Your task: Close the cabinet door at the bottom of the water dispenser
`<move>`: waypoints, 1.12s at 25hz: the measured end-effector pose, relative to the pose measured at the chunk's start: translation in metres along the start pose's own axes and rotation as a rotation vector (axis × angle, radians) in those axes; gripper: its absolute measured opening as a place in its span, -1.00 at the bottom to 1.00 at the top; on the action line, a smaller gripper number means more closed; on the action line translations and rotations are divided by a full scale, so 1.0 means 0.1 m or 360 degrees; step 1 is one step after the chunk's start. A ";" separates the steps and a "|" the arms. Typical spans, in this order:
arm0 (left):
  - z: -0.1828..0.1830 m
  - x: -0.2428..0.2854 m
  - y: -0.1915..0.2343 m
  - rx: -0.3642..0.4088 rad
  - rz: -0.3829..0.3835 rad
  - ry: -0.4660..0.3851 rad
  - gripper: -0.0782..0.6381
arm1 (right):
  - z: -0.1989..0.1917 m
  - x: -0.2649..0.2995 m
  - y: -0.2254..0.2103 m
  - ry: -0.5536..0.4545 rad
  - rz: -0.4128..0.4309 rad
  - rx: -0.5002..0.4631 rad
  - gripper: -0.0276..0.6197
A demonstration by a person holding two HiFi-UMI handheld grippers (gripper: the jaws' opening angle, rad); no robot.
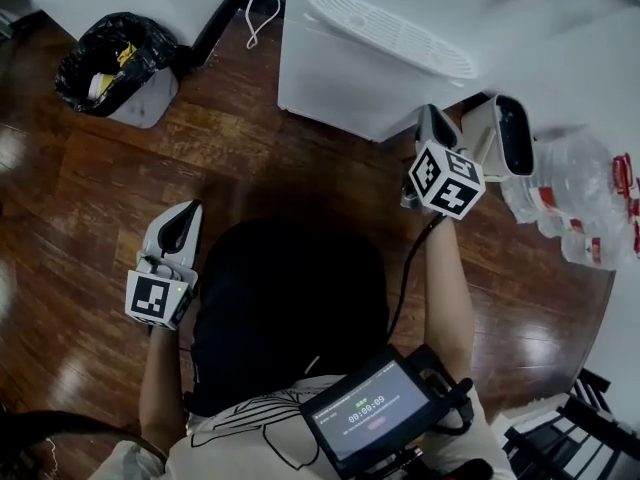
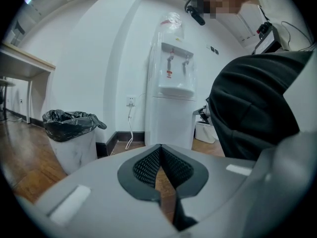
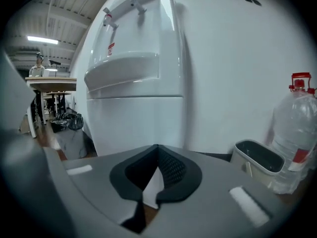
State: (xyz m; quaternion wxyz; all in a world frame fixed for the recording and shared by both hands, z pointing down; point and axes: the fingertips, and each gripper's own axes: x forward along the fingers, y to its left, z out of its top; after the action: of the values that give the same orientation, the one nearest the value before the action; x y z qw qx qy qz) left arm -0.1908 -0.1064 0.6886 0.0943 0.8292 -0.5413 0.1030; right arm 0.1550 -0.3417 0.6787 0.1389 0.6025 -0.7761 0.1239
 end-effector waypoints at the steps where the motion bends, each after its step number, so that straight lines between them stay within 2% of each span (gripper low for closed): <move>1: 0.01 -0.01 -0.01 -0.0012 -0.0007 0.0000 -0.73 | -0.02 0.00 0.01 0.0006 -0.0008 0.0001 -0.91; 5: 0.08 0.03 0.14 -0.0039 -0.0017 0.0065 -0.73 | 0.07 0.06 -0.05 -0.0053 -0.0077 -0.0023 -0.91; 7: 0.19 -0.07 0.13 -0.0102 -0.0021 0.0113 -0.73 | 0.11 -0.05 -0.03 -0.0063 -0.0118 0.0091 -0.91; 9: 0.25 -0.34 -0.10 -0.0154 -0.0086 0.0247 -0.73 | 0.01 -0.42 0.15 -0.0009 -0.0042 0.0180 -0.91; 11: 0.38 -0.58 -0.36 -0.0179 -0.0168 0.0408 -0.73 | -0.08 -0.95 0.47 0.0106 0.0151 0.0206 -0.91; 13: 0.73 -0.77 -0.53 -0.0178 -0.0222 0.0481 -0.73 | -0.08 -1.60 0.74 0.0283 0.0276 0.0300 -0.91; 15: 1.23 -0.97 -0.54 -0.0209 -0.0203 0.0472 -0.73 | 0.02 -2.32 0.99 0.0466 0.0293 0.0352 -0.91; 16: 1.50 -1.07 -0.52 -0.0249 -0.0189 0.0452 -0.73 | 0.11 -2.65 1.12 0.0542 0.0275 0.0310 -0.91; 18: 2.06 -1.25 -0.55 -0.0300 -0.0224 0.0400 -0.73 | 0.47 -3.17 1.40 0.0622 0.0270 0.0176 -0.91; 19: 2.37 -1.32 -0.59 -0.0282 -0.0266 0.0363 -0.73 | 0.76 -3.35 1.54 0.0608 0.0288 0.0125 -0.91; 22: 3.38 -1.53 -0.84 -0.0147 -0.0399 0.0234 -0.73 | 1.89 -3.85 1.90 0.0422 0.0298 0.0128 -0.91; 24: 3.91 -1.68 -1.08 -0.0067 -0.0457 0.0192 -0.76 | 2.55 -4.16 2.00 0.0259 0.0245 0.0169 -0.91; 26: 4.33 -1.80 -1.27 -0.0050 -0.0476 0.0117 -0.76 | 3.03 -4.37 2.04 0.0113 0.0179 0.0175 -0.91; 28: 4.62 -2.00 -1.45 -0.0099 -0.0486 0.0053 -0.76 | 3.33 -4.63 2.13 0.0023 0.0166 0.0216 -0.91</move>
State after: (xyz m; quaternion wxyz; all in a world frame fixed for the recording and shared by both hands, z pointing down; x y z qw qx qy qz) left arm -0.1046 0.0030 0.1840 0.1434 0.8967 -0.4103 0.0845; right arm 0.0348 0.0070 0.1943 0.0966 0.5684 -0.7952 0.1877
